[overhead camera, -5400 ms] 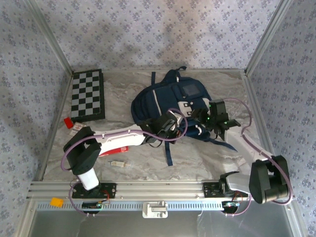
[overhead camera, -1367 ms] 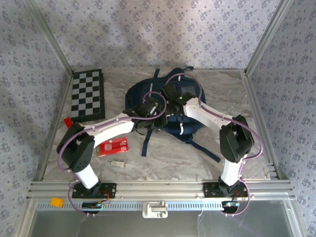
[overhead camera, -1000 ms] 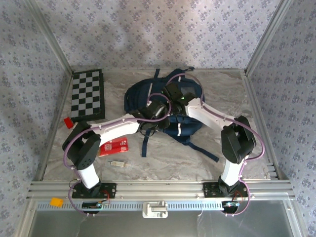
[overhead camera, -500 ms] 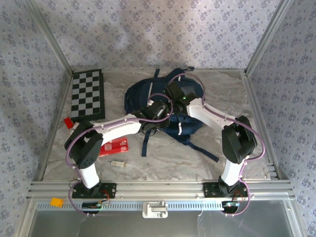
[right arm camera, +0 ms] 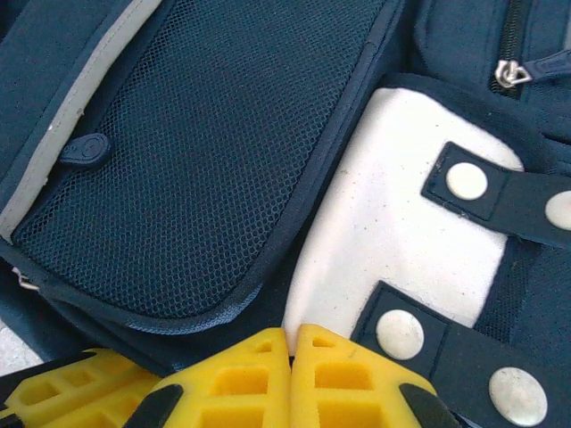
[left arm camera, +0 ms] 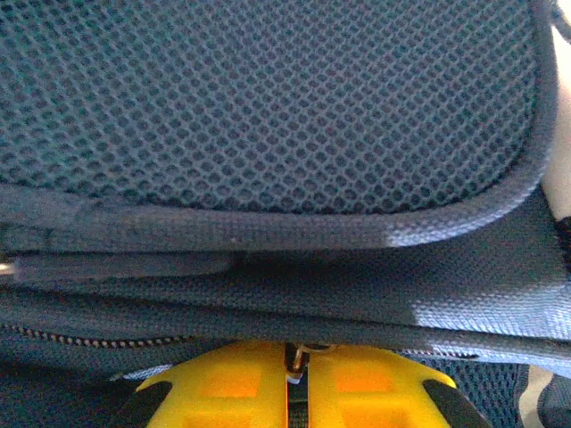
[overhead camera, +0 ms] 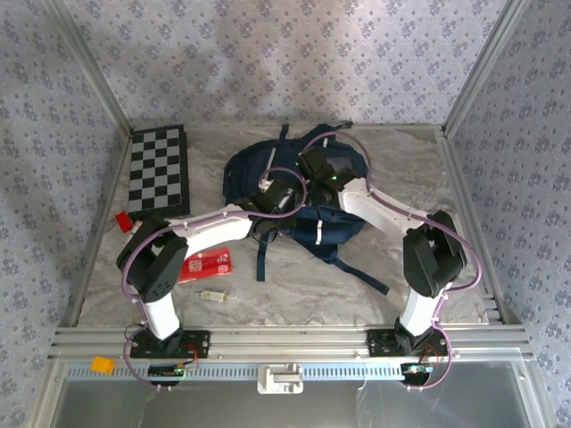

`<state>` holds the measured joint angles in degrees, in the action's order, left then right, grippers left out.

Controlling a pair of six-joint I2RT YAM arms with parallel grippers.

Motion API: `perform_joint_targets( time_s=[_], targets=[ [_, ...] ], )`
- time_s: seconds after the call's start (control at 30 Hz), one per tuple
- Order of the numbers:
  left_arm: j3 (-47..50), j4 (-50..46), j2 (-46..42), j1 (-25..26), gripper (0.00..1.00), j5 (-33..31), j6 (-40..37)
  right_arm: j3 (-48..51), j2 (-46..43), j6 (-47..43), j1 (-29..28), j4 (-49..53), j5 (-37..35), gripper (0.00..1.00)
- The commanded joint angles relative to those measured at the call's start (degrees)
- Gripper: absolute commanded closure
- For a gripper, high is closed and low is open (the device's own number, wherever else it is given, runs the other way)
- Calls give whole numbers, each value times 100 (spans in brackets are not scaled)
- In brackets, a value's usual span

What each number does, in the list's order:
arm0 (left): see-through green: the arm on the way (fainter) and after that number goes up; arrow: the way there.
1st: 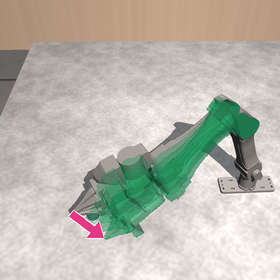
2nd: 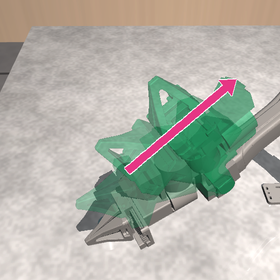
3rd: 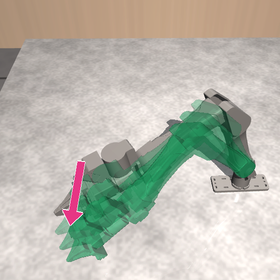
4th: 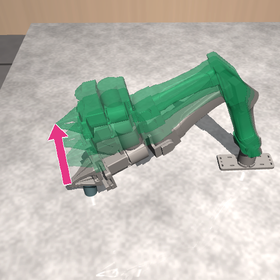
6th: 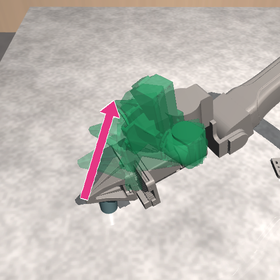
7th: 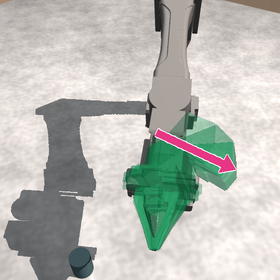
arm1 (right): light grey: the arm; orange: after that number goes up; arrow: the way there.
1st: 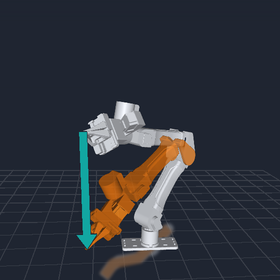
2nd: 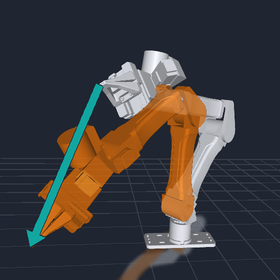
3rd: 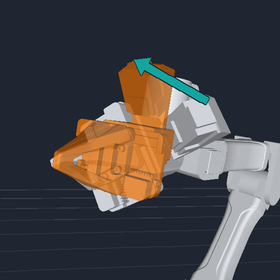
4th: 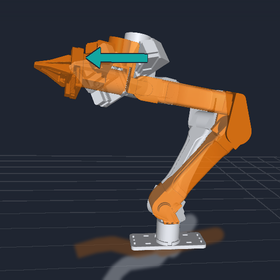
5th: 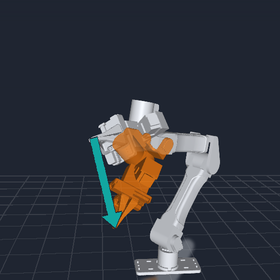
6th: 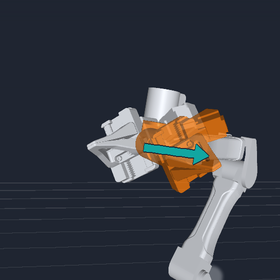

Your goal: Pack books, pencil case, and school supplies into a backpack

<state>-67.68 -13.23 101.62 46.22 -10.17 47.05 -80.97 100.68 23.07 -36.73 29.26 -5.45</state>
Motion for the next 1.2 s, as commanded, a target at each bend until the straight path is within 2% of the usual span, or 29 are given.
perform_joint_targets(
  time_s=[0.0, 0.07, 0.13, 0.3, 0.53, 0.7, 0.83, 1.03, 1.17],
  targets=[
    [123, 22, -101, -79, 84, -39, -181, -59, -403, 66, -18, -260, 138, 100],
    [122, 136, -52, -80, 71, 47, -329, -68, -401, 76, -27, -266, 149, 100],
    [29, 187, 27, -83, 69, -7, -526, -79, -397, 83, -26, -278, 185, 100],
    [-110, 493, 88, -100, 79, -77, -1022, -30, -404, 92, -20, -281, 185, 100],
    [43, 670, -213, -139, 100, 200, -1385, 30, -476, 15, 33, -248, 246, 100],
    [296, 342, -598, -333, 100, 299, -1463, 106, -598, -83, 103, -45, 153, 100],
    [636, 329, -815, -623, 100, 642, -1675, 259, -767, -118, 240, -100, 194, 100],
    [721, 173, -751, -986, 100, 1050, -2115, 304, -762, -259, 272, -83, 197, 100],
    [660, 264, -721, -994, 100, 1264, -2177, 266, -751, -260, 189, -18, 202, 100]
  ],
)
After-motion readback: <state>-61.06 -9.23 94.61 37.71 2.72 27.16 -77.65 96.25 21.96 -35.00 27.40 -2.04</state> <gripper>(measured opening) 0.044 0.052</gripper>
